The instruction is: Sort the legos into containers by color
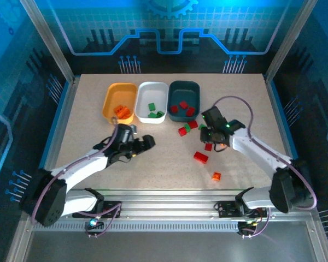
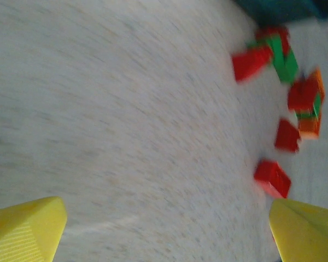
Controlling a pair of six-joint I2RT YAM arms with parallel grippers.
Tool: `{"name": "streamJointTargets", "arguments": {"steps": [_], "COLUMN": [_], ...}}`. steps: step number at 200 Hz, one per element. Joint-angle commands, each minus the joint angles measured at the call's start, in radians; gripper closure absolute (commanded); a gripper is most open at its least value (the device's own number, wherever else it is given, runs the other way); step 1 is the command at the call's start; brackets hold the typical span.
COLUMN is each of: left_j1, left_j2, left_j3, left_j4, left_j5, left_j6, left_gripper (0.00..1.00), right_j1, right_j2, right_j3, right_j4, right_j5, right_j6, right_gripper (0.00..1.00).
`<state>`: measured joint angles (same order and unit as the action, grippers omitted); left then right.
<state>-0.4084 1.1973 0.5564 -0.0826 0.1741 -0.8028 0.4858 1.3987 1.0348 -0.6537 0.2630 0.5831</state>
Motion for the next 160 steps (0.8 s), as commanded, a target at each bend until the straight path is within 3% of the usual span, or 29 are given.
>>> {"name": "streamJointTargets", "arguments": {"steps": [1,19,50,83,113,160], "left_j1": [0.114,0.17,0.177,0.178,0.152,-0.098], "left_j2": [-0.116,-0.237,-0.38,-0.443,-0.4,-0.129], "left_j3": [-0.067,-0.115,-0.173,-0.212,-0.179,0.016], "left_j4": [-0.081,-0.14,-0.212,-0.248,-0.216,-0.2], "left_j5": [0.047,0.033,0.05,0.099,0.162,0.01], "left_j6": [-0.065,-0.093,-0.106,-0.097,-0.034,0.061], "left_gripper": [0.01,0.01,0.01,0.01,0.01,0.01], "right_j1": [0.006,0.002,-0.055,-0.076,-0.075,-0.067], "right_j2": [0.162,0.299,0.582,0.752,0.753,0.546], "right_j3": [0.147,0.292,0.59,0.802,0.841,0.649], "right_j4": [0.078,0.106,0.039,-0.043,-0.071,-0.003], "right_j5": [-0.004,-0.003,-0.039,-0.071,-0.071,-0.051], "right_j6": [-0.034,-0.058,-0.078,-0.096,-0.107,-0.099], "right_gripper": [0.73,0.72,0.72,0.62,0.53,0.5]}}
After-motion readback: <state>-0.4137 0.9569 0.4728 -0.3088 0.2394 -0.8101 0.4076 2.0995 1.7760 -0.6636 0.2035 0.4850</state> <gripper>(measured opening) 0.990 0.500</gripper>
